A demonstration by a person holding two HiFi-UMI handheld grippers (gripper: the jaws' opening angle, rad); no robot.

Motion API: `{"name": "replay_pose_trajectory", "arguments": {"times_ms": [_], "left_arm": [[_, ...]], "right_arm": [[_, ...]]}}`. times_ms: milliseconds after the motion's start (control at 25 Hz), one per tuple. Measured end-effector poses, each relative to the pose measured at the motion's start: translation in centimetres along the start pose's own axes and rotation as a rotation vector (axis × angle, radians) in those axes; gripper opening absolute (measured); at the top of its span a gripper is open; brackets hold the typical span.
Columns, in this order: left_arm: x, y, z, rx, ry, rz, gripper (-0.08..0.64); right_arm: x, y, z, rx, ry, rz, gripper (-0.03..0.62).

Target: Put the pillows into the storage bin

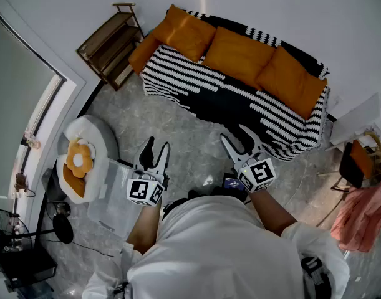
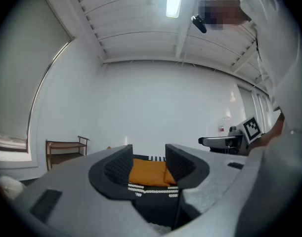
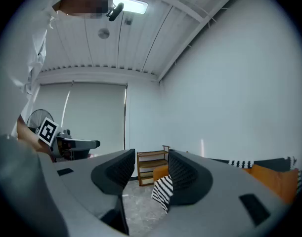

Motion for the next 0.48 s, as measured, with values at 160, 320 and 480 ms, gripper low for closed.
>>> {"name": "replay_pose_trajectory", "arguments": {"times_ms": [160, 320, 480], "left_arm": [[-0.3, -0.2, -0.2, 0.006, -0.005, 0.011, 0.196], [-0.6, -0.4, -0.3, 0.025, -0.012, 0.035, 0.195], [-0.5, -1.0, -0.9, 0.032, -0.033, 0.037, 0.196]], "right_arm": [[-0.3, -0.6, -0.2, 0.003, 0.002, -0.014, 0.210], [-0.4, -1.4, -0.3, 0.018, -0.007, -0.017, 0.210], [-0.6, -2.6, 0.1, 0.027, -0.040, -0.036, 0.210]]}}
Point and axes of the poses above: the fingertips, and each gripper's own axes: z backward along the fingers, y to its left, x out of its top, the point moved 9 cm from there along z, backward along the fingers, and after that the axes turned 10 degrees about y, right-handed, at the moved point
